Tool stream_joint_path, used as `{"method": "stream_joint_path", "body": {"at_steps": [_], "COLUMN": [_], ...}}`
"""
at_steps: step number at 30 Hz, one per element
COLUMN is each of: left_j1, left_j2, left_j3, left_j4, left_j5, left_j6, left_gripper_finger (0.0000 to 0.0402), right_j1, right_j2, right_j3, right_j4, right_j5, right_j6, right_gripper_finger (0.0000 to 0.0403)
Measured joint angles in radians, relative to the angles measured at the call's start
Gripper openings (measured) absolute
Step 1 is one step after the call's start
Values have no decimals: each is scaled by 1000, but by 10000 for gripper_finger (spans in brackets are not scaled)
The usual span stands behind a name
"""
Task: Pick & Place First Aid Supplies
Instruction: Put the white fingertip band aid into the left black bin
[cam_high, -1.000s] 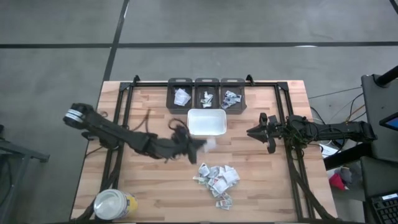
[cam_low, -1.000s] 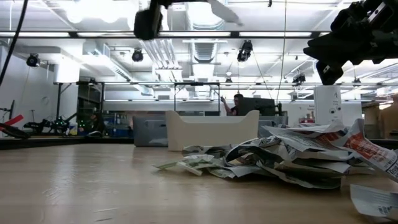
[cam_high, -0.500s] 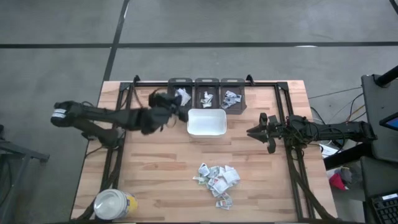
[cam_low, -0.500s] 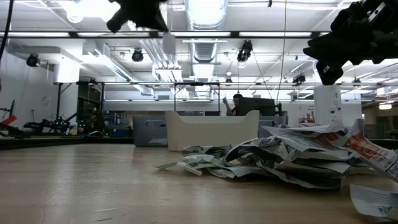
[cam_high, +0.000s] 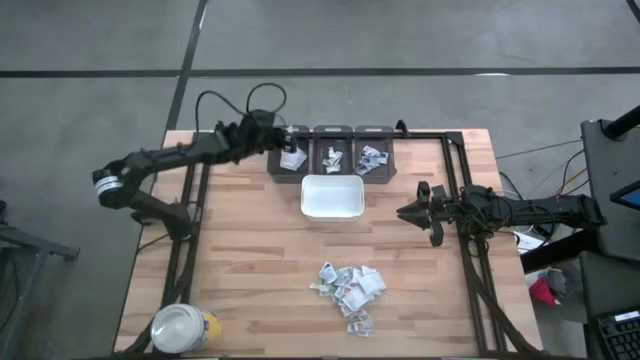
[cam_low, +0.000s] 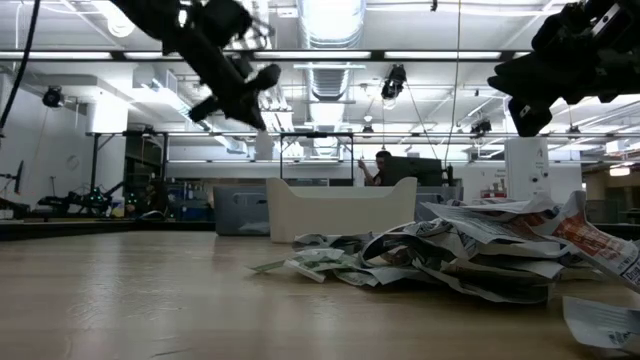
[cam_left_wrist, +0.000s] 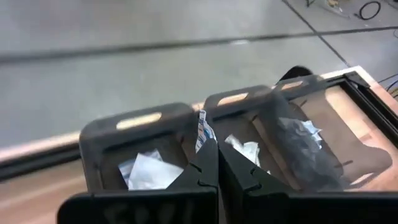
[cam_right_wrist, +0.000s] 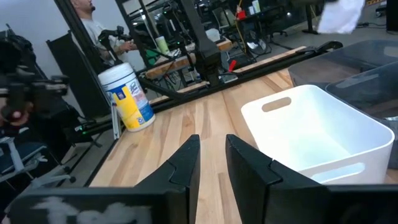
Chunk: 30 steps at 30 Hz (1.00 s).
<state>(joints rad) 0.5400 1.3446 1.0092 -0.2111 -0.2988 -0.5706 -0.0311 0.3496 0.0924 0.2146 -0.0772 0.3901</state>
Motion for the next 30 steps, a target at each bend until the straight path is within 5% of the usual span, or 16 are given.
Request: {"method": "stream_joint_path", "body": {"at_steps": [12, 30], "left_j1": [214, 225], "left_j2": [235, 374], "left_j3": [35, 143], "left_j4": [-4, -86], "left_j5": [461, 456], "left_j6": [-180, -138], "left_gripper_finger": [0, 2], "right_j1": [0, 0], "right_j2": [0, 0], "right_j3": [0, 0], "right_j4": [0, 0], "right_j5": [0, 0], "right_j6": [3, 3], "right_gripper_finger": [85, 78]}}
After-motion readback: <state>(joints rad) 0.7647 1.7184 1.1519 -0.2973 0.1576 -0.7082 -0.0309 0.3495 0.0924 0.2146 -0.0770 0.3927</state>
